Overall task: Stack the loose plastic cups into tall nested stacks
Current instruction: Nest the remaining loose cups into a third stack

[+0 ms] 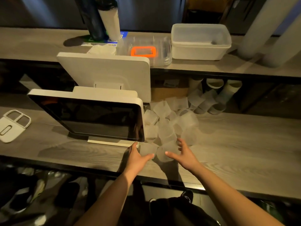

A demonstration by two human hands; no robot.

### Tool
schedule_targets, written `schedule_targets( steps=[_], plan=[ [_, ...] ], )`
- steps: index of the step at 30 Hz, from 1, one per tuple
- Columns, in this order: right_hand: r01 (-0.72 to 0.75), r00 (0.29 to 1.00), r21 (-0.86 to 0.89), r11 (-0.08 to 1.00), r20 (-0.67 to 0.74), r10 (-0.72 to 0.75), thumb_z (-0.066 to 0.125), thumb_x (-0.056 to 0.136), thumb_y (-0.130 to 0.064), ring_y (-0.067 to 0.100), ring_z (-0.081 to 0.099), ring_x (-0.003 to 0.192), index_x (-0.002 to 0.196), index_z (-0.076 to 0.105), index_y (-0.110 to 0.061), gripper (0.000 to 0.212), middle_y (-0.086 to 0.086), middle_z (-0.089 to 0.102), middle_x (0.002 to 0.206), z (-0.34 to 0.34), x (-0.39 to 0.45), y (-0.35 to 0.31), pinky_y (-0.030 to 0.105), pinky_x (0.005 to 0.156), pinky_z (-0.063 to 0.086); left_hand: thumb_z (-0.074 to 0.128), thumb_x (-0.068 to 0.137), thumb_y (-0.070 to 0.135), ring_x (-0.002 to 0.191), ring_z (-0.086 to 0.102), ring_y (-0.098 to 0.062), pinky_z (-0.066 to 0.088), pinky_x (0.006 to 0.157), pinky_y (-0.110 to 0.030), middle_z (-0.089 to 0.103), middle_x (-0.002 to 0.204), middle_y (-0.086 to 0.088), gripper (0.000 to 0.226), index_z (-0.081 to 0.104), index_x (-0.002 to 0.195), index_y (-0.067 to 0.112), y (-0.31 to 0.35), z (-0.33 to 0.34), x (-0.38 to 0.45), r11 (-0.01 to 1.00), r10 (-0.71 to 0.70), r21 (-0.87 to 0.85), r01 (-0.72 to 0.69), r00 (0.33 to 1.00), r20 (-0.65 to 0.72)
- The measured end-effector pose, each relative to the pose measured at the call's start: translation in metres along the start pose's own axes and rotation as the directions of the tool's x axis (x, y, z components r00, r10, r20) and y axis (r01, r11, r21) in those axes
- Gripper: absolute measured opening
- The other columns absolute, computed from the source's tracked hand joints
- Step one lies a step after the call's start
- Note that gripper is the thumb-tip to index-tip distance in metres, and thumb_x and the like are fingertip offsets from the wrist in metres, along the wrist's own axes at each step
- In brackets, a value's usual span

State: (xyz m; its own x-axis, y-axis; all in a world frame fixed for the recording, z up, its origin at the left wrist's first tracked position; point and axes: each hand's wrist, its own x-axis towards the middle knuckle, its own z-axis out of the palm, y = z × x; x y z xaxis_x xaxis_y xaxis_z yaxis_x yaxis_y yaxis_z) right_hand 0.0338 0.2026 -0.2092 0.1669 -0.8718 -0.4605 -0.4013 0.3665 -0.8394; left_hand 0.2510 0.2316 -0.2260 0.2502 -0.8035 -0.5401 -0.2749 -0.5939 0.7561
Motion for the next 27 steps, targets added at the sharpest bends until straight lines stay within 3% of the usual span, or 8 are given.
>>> schedule_targets(
  steps=[4, 6, 12, 14, 16, 19, 23, 27],
  plan=[
    [-0.017, 1.000, -0.026, 1.000, -0.019, 0.017, 0.082, 0.081, -0.023, 0.009, 0.045, 0.116, 0.154, 0.025, -0.009, 0.094, 0.009, 0.045, 0.146, 0.004, 0.006, 0.002, 0.007, 0.080, 0.042, 0.089, 0.067, 0.026, 0.111, 0.060, -0.014, 0.052, 0.098, -0.038, 0.061, 0.125, 0.001, 0.077, 0.045, 0.130, 0.028, -0.004, 0.004, 0.009, 0.999, 0.020, 0.027, -0.022, 0.996, 0.085],
    [-0.032, 0.999, -0.039, 0.999, -0.041, 0.030, 0.082, 0.081, -0.023, 0.010, 0.046, 0.114, 0.153, 0.026, -0.009, 0.093, 0.009, 0.047, 0.143, 0.005, 0.007, 0.004, 0.008, 0.079, 0.041, 0.089, 0.069, 0.024, 0.109, 0.060, -0.008, 0.051, 0.097, -0.032, 0.061, 0.123, 0.006, 0.075, 0.046, 0.130, 0.026, -0.007, 0.007, 0.009, 0.998, 0.044, 0.036, -0.047, 0.996, 0.081],
    [-0.046, 0.995, -0.105, 0.993, -0.093, 0.037, 0.083, 0.080, -0.027, 0.010, 0.048, 0.109, 0.150, 0.033, -0.015, 0.087, 0.004, 0.049, 0.134, -0.001, 0.002, 0.011, 0.007, 0.071, 0.042, 0.088, 0.067, 0.038, 0.122, 0.053, -0.016, 0.047, 0.104, -0.041, 0.054, 0.135, 0.005, 0.089, 0.040, 0.141, 0.025, -0.004, 0.025, 0.009, 0.985, 0.066, 0.155, -0.070, 0.997, 0.031],
    [-0.058, 0.992, -0.111, 0.992, -0.121, 0.045, 0.083, 0.080, -0.027, 0.010, 0.046, 0.112, 0.150, 0.034, -0.014, 0.087, 0.004, 0.048, 0.135, -0.005, -0.002, 0.012, 0.008, 0.078, 0.043, 0.084, 0.073, 0.038, 0.126, 0.050, -0.019, 0.046, 0.104, -0.042, 0.051, 0.137, 0.003, 0.083, 0.039, 0.142, 0.027, 0.001, 0.031, 0.008, 0.974, 0.090, 0.209, -0.093, 0.996, 0.023],
    [-0.062, 0.987, -0.116, 0.991, -0.155, 0.044, 0.083, 0.079, -0.029, 0.012, 0.045, 0.117, 0.150, 0.034, -0.013, 0.088, 0.008, 0.048, 0.139, -0.011, -0.005, 0.014, 0.020, 0.092, 0.042, 0.082, 0.075, 0.038, 0.127, 0.048, -0.020, 0.046, 0.104, -0.043, 0.051, 0.136, 0.003, 0.077, 0.039, 0.140, 0.030, 0.005, 0.037, 0.005, 0.966, 0.128, 0.221, -0.133, 0.991, 0.038],
    [-0.052, 0.980, -0.107, 0.993, -0.197, 0.030, 0.082, 0.080, -0.033, 0.013, 0.047, 0.118, 0.150, 0.036, -0.015, 0.087, 0.009, 0.050, 0.139, -0.018, -0.012, 0.015, 0.026, 0.095, 0.043, 0.082, 0.075, 0.036, 0.126, 0.047, -0.017, 0.046, 0.104, -0.044, 0.050, 0.136, 0.005, 0.077, 0.040, 0.140, 0.032, 0.010, 0.037, 0.001, 0.964, 0.161, 0.206, -0.166, 0.986, 0.042],
    [-0.004, 0.953, -0.018, 1.000, -0.304, -0.001, 0.079, 0.082, -0.038, 0.013, 0.053, 0.112, 0.150, 0.037, -0.021, 0.082, 0.006, 0.051, 0.134, -0.023, -0.023, 0.011, 0.024, 0.087, 0.047, 0.083, 0.072, 0.033, 0.126, 0.045, -0.011, 0.045, 0.103, -0.038, 0.049, 0.134, 0.011, 0.076, 0.044, 0.137, 0.039, 0.015, 0.027, -0.009, 0.958, 0.246, 0.139, -0.249, 0.968, 0.042],
    [0.111, 0.943, 0.208, 0.972, -0.332, -0.036, 0.071, 0.086, -0.045, 0.001, 0.054, 0.111, 0.149, 0.039, -0.032, 0.071, -0.007, 0.053, 0.131, -0.025, -0.038, -0.008, 0.017, 0.082, 0.046, 0.085, 0.072, 0.030, 0.126, 0.046, -0.004, 0.046, 0.104, -0.032, 0.047, 0.133, 0.018, 0.078, 0.046, 0.138, 0.044, 0.026, 0.014, -0.026, 0.952, 0.284, 0.065, -0.298, 0.945, 0.164]
  ],
)
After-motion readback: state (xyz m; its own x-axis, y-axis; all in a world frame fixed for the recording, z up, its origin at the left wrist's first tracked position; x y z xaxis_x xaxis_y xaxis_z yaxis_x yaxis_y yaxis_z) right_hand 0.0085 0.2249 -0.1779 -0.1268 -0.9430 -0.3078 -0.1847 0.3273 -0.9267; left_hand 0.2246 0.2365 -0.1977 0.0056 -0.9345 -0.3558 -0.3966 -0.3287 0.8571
